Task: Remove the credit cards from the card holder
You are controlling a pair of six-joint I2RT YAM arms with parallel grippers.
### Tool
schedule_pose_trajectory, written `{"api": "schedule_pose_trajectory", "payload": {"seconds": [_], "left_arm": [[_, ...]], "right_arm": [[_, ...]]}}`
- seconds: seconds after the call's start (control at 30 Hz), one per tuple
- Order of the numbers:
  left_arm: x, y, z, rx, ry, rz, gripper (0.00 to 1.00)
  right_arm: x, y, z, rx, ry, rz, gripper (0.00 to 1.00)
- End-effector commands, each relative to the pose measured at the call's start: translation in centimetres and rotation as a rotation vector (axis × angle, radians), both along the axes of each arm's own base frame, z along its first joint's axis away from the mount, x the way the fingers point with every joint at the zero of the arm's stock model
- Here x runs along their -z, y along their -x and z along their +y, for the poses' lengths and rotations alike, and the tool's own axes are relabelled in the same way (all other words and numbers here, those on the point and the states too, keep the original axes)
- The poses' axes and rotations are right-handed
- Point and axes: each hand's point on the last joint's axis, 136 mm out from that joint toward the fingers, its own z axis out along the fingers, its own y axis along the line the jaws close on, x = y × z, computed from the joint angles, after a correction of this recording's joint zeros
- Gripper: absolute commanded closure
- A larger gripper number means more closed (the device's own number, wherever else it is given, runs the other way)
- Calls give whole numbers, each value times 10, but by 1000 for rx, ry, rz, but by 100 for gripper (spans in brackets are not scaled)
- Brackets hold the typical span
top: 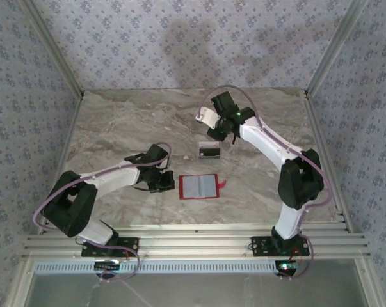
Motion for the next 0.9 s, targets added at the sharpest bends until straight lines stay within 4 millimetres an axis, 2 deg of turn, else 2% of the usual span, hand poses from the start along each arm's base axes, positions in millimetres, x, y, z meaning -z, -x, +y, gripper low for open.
{"api": "schedule_pose_trajectory", "payload": {"seconds": [0.0, 0.17, 0.37, 0.4, 0.67, 0.87], "left_arm": [[-11, -9, -21, 16, 68, -15, 92], [-8, -11, -31, 35, 75, -14, 93], [-1, -11, -38, 41, 88, -5, 94], [0, -11, -39, 42, 90, -1, 94], [8, -11, -38, 47, 70, 11, 96], [17, -7, -37, 52, 62, 37, 96]], "right_arm": [[-21, 11, 11, 201, -255, 47, 73], [-17, 47, 20, 270, -441, 154, 77], [-13, 62, 11, 497, -589, 260, 80], [2, 70, 9, 522, -587, 306, 81], [28, 105, 33, 619, -729, 612, 81], [54, 134, 55, 631, -770, 785, 81]]}}
